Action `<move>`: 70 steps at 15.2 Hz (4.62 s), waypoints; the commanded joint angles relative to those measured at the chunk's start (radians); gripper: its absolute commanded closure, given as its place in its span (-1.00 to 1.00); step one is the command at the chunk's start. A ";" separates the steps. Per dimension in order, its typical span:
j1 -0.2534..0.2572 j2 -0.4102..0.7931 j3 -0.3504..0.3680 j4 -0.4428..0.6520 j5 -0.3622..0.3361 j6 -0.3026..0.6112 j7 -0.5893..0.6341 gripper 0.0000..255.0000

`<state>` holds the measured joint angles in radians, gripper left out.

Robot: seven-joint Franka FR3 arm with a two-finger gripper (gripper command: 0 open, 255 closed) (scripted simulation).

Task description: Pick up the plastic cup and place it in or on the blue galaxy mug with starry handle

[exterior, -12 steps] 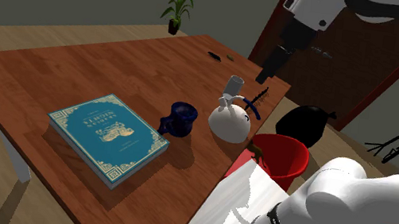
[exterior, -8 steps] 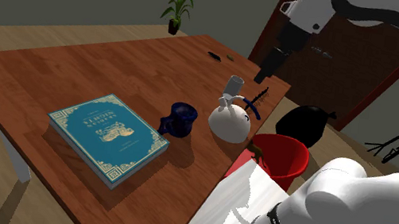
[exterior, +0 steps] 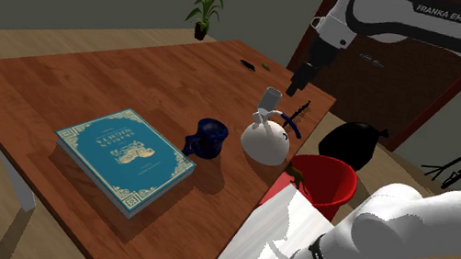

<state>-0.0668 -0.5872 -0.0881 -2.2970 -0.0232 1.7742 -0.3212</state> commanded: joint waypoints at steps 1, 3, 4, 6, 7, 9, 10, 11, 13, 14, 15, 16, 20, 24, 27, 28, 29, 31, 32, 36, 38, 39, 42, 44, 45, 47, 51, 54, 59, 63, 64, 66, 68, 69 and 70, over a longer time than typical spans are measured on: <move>-0.012 0.049 -0.034 0.016 -0.014 0.035 -0.042 -1.00; -0.020 0.102 -0.065 0.032 -0.021 0.073 -0.079 -1.00; -0.024 0.129 -0.079 0.042 -0.024 0.091 -0.097 -1.00; -0.032 0.187 -0.109 0.066 -0.026 0.126 -0.134 -1.00; -0.035 0.216 -0.123 0.080 -0.025 0.142 -0.153 -1.00; -0.042 0.278 -0.151 0.111 -0.020 0.173 -0.192 -1.00; -0.045 0.310 -0.164 0.129 -0.015 0.187 -0.212 -1.00; -0.048 0.342 -0.177 0.147 -0.010 0.201 -0.232 -1.00; -0.055 0.409 -0.203 0.188 0.005 0.225 -0.273 -1.00; -0.059 0.443 -0.215 0.211 0.015 0.236 -0.294 -1.00; -0.063 0.478 -0.226 0.235 0.025 0.246 -0.315 -1.00; -0.068 0.513 -0.236 0.260 0.037 0.254 -0.336 -1.00; -0.096 0.660 -0.268 0.375 0.095 0.277 -0.421 -1.00; -0.140 0.814 -0.281 0.513 0.160 0.280 -0.500 -1.00; -0.182 0.933 -0.282 0.635 0.207 0.268 -0.550 -1.00; -0.198 0.974 -0.280 0.680 0.221 0.261 -0.565 -1.00; -0.214 1.016 -0.278 0.728 0.235 0.253 -0.578 -1.00; -0.236 1.066 -0.274 0.788 0.250 0.241 -0.592 -1.00; -0.236 1.071 -0.272 0.782 0.252 0.252 -0.593 -1.00; -0.237 1.092 -0.267 0.759 0.261 0.294 -0.599 -1.00; -0.238 1.107 -0.263 0.747 0.268 0.320 -0.603 -1.00; -0.238 1.106 -0.263 0.747 0.268 0.321 -0.603 -1.00; -0.238 1.107 -0.263 0.747 0.268 0.320 -0.603 -1.00; -0.238 1.107 -0.263 0.747 0.268 0.320 -0.603 -1.00; -0.238 1.107 -0.263 0.747 0.268 0.320 -0.603 -1.00; -0.238 1.107 -0.263 0.747 0.268 0.320 -0.603 1.00; -0.238 1.107 -0.263 0.747 0.268 0.320 -0.603 1.00; -0.238 1.107 -0.263 0.747 0.268 0.320 -0.603 1.00; -0.237 1.093 -0.267 0.767 0.261 0.288 -0.598 1.00; -0.237 1.077 -0.271 0.797 0.252 0.243 -0.591 1.00; -0.237 1.073 -0.272 0.806 0.251 0.231 -0.589 1.00; -0.237 1.067 -0.274 0.823 0.247 0.208 -0.586 1.00; -0.238 1.061 -0.276 0.842 0.244 0.184 -0.582 1.00; -0.238 1.059 -0.276 0.852 0.242 0.172 -0.581 1.00; -0.239 1.057 -0.277 0.862 0.241 0.160 -0.579 1.00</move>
<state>-0.3061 0.4749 -0.3640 -1.4438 0.2201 1.9472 -0.9027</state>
